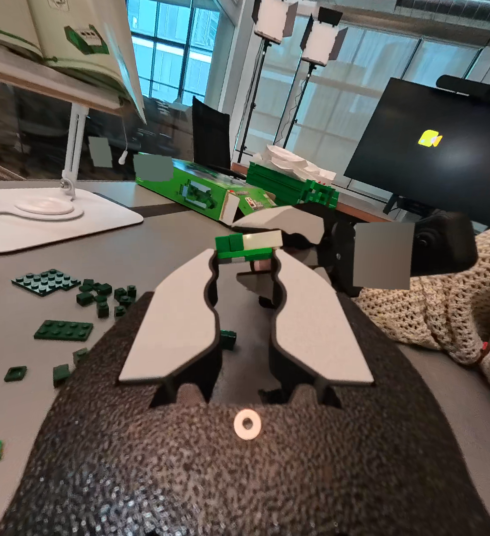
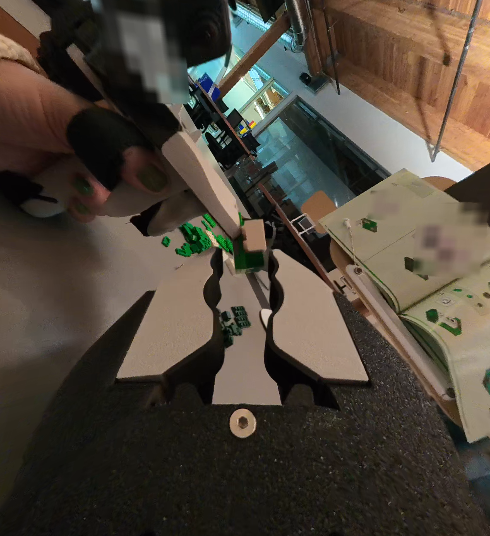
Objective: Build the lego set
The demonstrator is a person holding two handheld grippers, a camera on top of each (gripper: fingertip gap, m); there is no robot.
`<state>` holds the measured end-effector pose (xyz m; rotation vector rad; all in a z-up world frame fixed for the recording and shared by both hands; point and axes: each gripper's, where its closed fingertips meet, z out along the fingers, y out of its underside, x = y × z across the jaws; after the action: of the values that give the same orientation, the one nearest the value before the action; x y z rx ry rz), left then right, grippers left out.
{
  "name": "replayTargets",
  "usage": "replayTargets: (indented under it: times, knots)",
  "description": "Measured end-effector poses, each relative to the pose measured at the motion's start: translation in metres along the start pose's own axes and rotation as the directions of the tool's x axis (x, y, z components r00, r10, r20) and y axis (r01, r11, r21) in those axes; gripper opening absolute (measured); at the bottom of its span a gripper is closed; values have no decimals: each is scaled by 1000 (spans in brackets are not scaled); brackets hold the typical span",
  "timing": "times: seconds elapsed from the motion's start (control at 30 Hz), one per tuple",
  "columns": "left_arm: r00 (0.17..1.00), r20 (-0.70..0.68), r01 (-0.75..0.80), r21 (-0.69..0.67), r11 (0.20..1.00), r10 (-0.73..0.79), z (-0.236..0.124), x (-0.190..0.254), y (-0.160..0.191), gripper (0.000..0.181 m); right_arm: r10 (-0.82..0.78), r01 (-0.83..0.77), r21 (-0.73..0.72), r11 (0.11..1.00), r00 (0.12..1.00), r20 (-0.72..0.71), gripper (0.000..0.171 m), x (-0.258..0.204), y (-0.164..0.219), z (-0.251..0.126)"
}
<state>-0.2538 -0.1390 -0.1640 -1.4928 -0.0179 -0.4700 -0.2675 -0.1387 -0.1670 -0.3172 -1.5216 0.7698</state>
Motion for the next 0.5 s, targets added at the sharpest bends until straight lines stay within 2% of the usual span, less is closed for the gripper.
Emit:
replayTargets:
  times: [0.13, 0.23, 0.3, 0.33, 0.4, 0.43, 0.5]
  knots:
    - [1000, -16, 1, -45, 999, -2, 4, 3, 6, 34, -40, 40, 12, 999, 999, -12, 19, -1, -3, -2]
    - [999, -35, -15, -44, 999, 14, 3, 5, 5, 35, -13, 13, 23, 1000, 1000, 20, 18, -2, -4, -4]
    - [986, -56, -164, -87, 983, 160, -1, 9, 9, 51, 23, -24, 16, 1000, 996, 81, 18, -7, -2, -5]
    - [957, -15, -287, -145, 947, 288, -5, 2, 14, 56, 47, -49, 12, 999, 989, 138, 19, -13, 1, -7]
    - [827, 10, -540, -261, 800, 561, -16, -6, 24, 50, 100, -105, 9, 994, 969, 226, 18, -22, 3, -10]
    - [765, -6, -618, -289, 731, 644, -19, -5, 28, 46, 126, -134, 10, 991, 954, 272, 18, -26, 3, -11]
    - [710, -56, -678, -327, 659, 702, -19, 0, 39, 41, 157, -167, 1, 986, 930, 334, 18, -33, 4, -13]
